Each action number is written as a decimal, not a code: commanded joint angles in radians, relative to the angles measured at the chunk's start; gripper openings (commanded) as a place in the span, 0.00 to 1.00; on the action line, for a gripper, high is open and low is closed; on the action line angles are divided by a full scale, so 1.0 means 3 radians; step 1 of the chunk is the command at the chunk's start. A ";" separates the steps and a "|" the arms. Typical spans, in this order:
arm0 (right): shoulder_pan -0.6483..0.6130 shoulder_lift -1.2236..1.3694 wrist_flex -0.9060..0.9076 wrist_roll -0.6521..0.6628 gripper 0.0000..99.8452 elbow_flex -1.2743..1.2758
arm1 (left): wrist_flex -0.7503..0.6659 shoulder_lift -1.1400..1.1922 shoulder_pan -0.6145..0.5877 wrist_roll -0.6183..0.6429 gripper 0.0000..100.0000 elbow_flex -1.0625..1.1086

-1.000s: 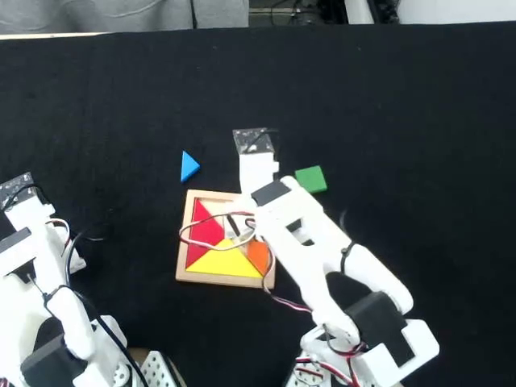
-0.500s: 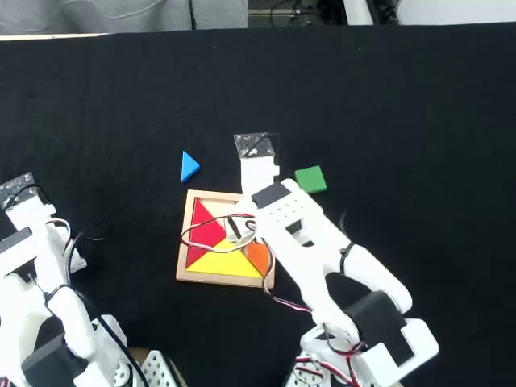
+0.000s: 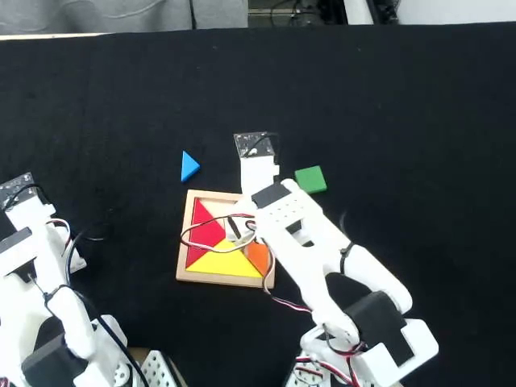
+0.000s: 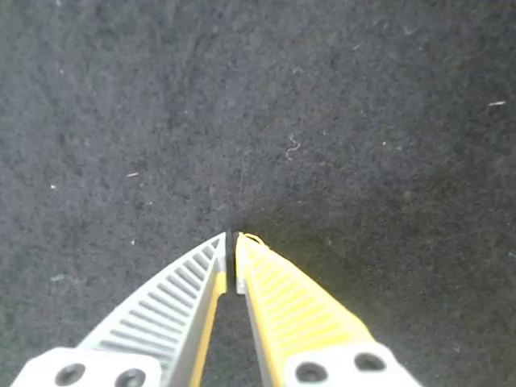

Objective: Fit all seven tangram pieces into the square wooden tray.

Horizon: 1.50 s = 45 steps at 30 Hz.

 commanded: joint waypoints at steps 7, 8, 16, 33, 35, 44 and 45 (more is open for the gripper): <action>-0.0164 -0.0008 -0.0066 0.0169 0.12 -0.0141 | -0.0036 -0.0082 0.0018 -0.0020 0.03 0.0003; -0.0220 -0.0008 -0.0066 0.0169 0.12 -0.0136 | -0.0036 -0.0082 0.0018 -0.0020 0.03 0.0003; -0.0481 -0.0013 -0.0066 0.0297 0.12 -0.0146 | -0.0036 -0.0082 0.0018 -0.0020 0.03 0.0003; 0.0210 -0.0008 0.0092 0.1739 0.12 -0.0437 | -0.0036 -0.0082 0.0018 -0.0020 0.03 0.0003; 0.0169 -0.0008 0.0194 0.1739 0.12 -0.0432 | -0.0036 -0.0082 0.0018 -0.0020 0.03 0.0003; -0.0159 -0.0003 0.0343 0.1739 0.12 -0.0432 | -0.0036 -0.0082 0.0018 -0.0020 0.03 0.0003; -0.0159 -0.0003 0.0338 0.1739 0.12 -0.0432 | -0.0036 -0.0082 0.0018 -0.0020 0.03 0.0003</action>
